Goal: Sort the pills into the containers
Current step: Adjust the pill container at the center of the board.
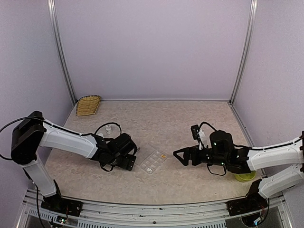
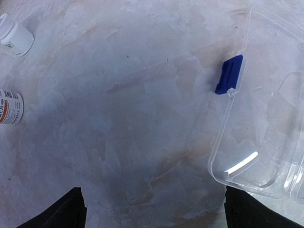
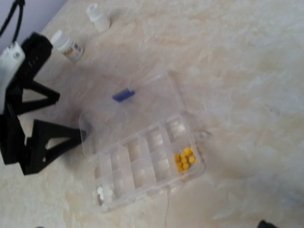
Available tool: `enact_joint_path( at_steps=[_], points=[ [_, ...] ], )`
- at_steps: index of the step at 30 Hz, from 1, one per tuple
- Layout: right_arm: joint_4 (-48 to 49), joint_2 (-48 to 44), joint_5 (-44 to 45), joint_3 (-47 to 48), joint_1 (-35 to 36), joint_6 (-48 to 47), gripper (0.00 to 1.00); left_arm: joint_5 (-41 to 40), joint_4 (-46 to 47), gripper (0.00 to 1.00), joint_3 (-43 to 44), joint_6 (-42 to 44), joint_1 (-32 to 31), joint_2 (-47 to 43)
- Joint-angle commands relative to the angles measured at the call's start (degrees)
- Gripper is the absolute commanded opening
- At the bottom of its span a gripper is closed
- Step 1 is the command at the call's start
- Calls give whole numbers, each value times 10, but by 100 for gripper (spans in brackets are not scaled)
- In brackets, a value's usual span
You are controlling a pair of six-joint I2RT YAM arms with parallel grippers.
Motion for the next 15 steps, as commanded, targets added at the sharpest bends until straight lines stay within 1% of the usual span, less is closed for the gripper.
enact_joint_path(
  at_steps=[1, 4, 9, 12, 15],
  points=[
    [17, 23, -27, -2, -5, 1, 93, 5, 21, 99, 9, 18, 2, -16],
    [30, 46, -51, -4, -5, 3, 89, 41, 48, 99, -10, 29, 8, -62],
    [66, 89, -105, -5, -4, 13, 83, 142, 109, 98, -45, 42, 45, -138],
    [84, 112, -132, -3, -3, 22, 78, 197, 132, 98, -56, 39, 77, -152],
    [92, 128, -147, 0, -3, 29, 74, 234, 144, 97, -54, 36, 96, -139]
  ],
)
